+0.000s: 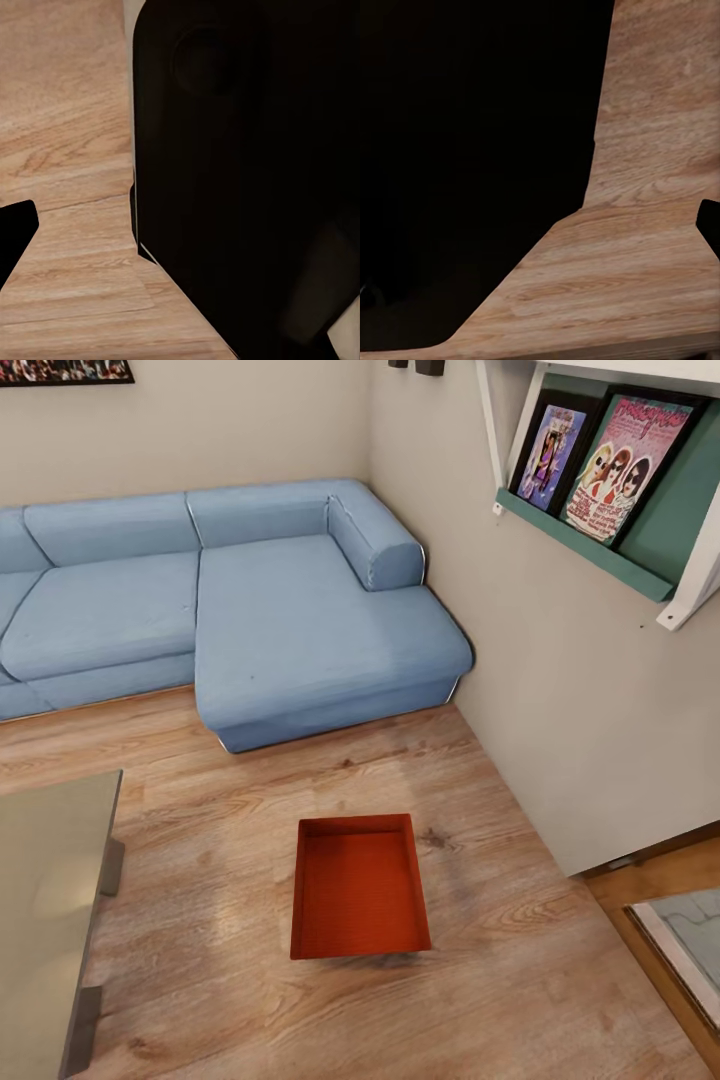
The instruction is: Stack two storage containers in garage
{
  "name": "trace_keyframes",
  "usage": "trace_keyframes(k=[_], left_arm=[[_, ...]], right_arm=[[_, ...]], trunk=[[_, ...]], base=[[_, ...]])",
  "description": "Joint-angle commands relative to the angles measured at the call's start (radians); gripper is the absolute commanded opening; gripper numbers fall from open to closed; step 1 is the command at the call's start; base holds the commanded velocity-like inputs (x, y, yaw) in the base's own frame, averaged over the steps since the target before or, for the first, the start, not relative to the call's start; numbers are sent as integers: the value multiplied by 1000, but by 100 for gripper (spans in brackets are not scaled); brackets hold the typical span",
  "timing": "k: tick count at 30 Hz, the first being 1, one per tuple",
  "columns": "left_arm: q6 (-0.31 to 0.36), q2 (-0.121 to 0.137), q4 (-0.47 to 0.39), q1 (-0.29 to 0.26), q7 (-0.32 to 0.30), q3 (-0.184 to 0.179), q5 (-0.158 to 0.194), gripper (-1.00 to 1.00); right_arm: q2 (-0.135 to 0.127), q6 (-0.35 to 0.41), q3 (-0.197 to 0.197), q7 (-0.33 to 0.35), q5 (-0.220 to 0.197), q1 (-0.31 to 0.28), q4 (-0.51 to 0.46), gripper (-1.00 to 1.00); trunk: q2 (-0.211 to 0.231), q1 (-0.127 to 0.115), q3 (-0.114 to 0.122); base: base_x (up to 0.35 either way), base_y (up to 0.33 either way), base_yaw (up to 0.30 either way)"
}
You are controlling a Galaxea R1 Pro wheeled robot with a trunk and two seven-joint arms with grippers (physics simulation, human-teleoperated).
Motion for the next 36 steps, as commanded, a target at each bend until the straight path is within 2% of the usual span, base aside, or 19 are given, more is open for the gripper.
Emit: trace_keyframes(k=[1,20,24,26,36], left_arm=[[3,0,-1,0,-4,-2,8,100],[3,1,-1,0,-4,-2,8,100],[3,0,-1,-1,-4,-2,8,100],[3,1,-1,-1,-4,-2,8,100],[3,0,-1,0,-4,-2,8,100]], right_arm=[[1,-5,8,0,-8,-1,2,100],[1,-10,8,0,-8,-1,2,100],[-2,-12,7,-2,-8,-1,3,100],[-12,-11,7,-2,-9,-1,4,100],[-15,-8,4,-2,-14,-1,5,100]], trunk=[[0,0,0],[0,0,0],[0,0,0],[0,0,0],[0,0,0]], base=[[0,0,0],[0,0,0],[0,0,0],[0,0,0],[0,0,0]])
